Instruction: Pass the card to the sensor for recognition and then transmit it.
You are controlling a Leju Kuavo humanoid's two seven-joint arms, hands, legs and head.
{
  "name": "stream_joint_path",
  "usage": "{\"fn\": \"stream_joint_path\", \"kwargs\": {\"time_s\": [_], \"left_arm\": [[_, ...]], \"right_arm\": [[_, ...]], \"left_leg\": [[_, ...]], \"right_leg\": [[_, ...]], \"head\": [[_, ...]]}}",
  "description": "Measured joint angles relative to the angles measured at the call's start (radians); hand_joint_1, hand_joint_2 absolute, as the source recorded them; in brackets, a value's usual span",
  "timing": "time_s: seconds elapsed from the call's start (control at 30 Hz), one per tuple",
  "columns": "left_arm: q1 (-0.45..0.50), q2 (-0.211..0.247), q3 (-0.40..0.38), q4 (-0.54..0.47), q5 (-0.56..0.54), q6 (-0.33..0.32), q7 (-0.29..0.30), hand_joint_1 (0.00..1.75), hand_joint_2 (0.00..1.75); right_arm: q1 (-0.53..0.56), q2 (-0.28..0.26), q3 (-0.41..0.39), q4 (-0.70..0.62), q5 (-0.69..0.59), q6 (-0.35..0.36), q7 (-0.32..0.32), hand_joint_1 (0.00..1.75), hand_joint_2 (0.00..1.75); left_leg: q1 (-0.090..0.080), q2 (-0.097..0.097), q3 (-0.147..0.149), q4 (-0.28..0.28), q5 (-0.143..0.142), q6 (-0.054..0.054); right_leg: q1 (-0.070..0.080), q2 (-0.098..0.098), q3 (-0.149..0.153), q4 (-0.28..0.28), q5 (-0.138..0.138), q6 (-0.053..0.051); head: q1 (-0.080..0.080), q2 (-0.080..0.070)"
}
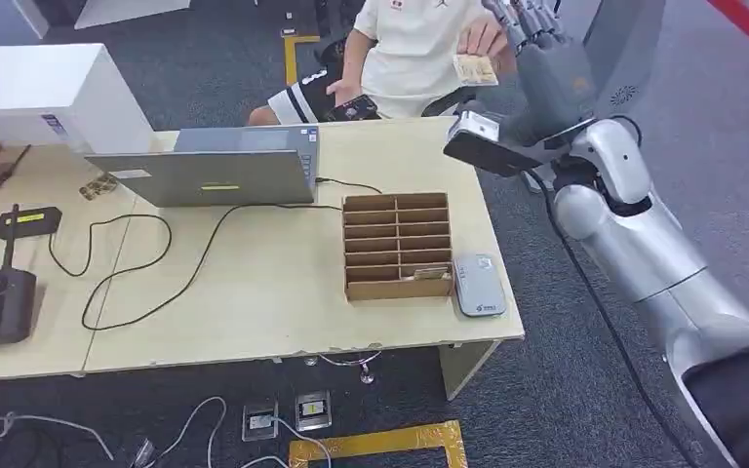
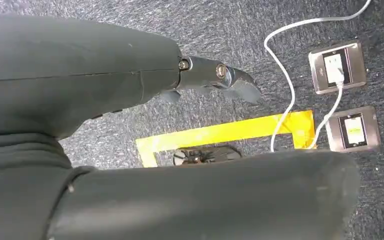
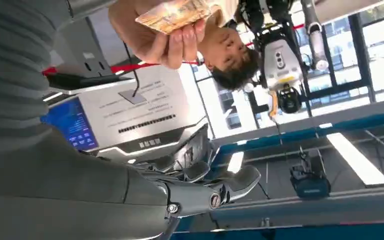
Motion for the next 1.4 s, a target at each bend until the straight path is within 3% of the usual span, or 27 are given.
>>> {"fn": "stream_joint_path", "kwargs": {"time_s": [0.2, 0.37, 0.77, 0.8, 0.83, 1.4], "left_arm": [[-0.004, 0.000, -0.022, 0.000, 0.002, 0.000, 0.018, 0.00, 0.00], [-0.007, 0.000, -0.032, 0.000, 0.013, 0.000, 0.024, 0.00, 0.00], [-0.007, 0.000, -0.049, 0.000, 0.023, 0.000, 0.024, 0.00, 0.00], [-0.007, 0.000, -0.049, 0.000, 0.023, 0.000, 0.024, 0.00, 0.00], [-0.007, 0.000, -0.050, 0.000, 0.023, 0.000, 0.024, 0.00, 0.00], [-0.015, -0.002, -0.076, -0.001, 0.040, 0.000, 0.023, 0.00, 0.00]], "right_arm": [[-0.001, -0.006, 0.011, 0.087, 0.056, 0.015, 0.044, 0.00, 1.75], [-0.010, -0.007, 0.012, 0.193, 0.060, 0.007, 0.029, 0.00, 1.75], [-0.028, -0.005, 0.034, 0.305, 0.057, -0.001, 0.018, 0.00, 1.75], [-0.029, -0.004, 0.034, 0.310, 0.057, -0.001, 0.017, 0.16, 1.75], [-0.031, -0.004, 0.034, 0.316, 0.056, -0.002, 0.014, 1.75, 1.75], [-0.051, 0.001, 0.036, 0.359, 0.000, -0.020, -0.013, 1.75, 1.75]], "left_leg": [[0.000, 0.000, 0.000, 0.000, 0.000, 0.000], [0.000, 0.000, 0.000, 0.000, 0.000, 0.000], [0.000, 0.001, 0.000, 0.000, 0.000, 0.000], [0.000, 0.001, 0.000, 0.000, 0.000, 0.000], [0.000, 0.001, 0.000, 0.000, 0.000, 0.000], [0.000, 0.001, 0.000, 0.000, 0.000, 0.000]], "right_leg": [[0.000, 0.000, 0.000, 0.000, 0.000, 0.000], [0.000, 0.000, 0.000, 0.000, 0.000, 0.000], [0.000, 0.001, 0.000, 0.000, 0.000, 0.000], [0.000, 0.001, 0.000, 0.000, 0.000, 0.000], [0.000, 0.001, 0.000, 0.000, 0.000, 0.000], [0.000, 0.001, 0.000, 0.000, 0.000, 0.000]], "head": [[0.000, 0.000], [0.000, 0.000], [0.000, 0.000], [0.000, 0.000], [0.000, 0.000], [0.000, 0.000]]}}
